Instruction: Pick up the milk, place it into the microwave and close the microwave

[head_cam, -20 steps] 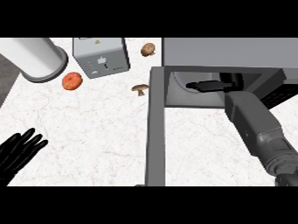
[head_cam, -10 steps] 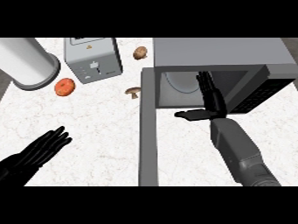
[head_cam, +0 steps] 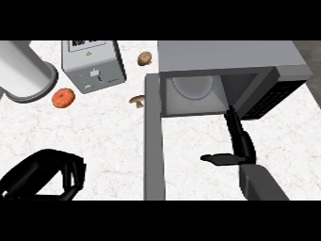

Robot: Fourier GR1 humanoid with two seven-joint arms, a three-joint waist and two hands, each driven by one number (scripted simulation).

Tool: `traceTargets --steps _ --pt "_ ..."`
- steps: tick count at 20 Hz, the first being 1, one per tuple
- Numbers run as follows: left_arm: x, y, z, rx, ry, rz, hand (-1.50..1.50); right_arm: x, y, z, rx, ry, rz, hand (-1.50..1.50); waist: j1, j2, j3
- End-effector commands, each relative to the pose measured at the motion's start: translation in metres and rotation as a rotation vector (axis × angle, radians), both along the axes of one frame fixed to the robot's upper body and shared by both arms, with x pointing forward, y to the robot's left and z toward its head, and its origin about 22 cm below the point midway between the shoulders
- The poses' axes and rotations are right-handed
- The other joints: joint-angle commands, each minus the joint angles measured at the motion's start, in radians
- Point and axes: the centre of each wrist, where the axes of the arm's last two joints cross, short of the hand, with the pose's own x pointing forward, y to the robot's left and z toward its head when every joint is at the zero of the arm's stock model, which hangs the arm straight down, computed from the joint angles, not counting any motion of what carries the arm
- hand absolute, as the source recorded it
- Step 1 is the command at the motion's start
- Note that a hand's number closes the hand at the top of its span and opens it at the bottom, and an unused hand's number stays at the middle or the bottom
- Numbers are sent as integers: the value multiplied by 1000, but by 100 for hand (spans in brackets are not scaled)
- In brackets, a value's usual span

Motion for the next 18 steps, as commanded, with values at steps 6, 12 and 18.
traceTargets --steps 6,12,18 --pt "24 -39 -5 125 -30 -78 150 -91 -61 -28 6 -16 -64 -150 -28 0 -3" --pt "32 -76 -21 125 -51 -134 150 -129 -94 -11 9 -67 -100 -150 -18 5 -4" --pt "28 -123 -45 128 -79 -182 150 -154 -117 25 31 -141 -52 -150 -6 11 -3"
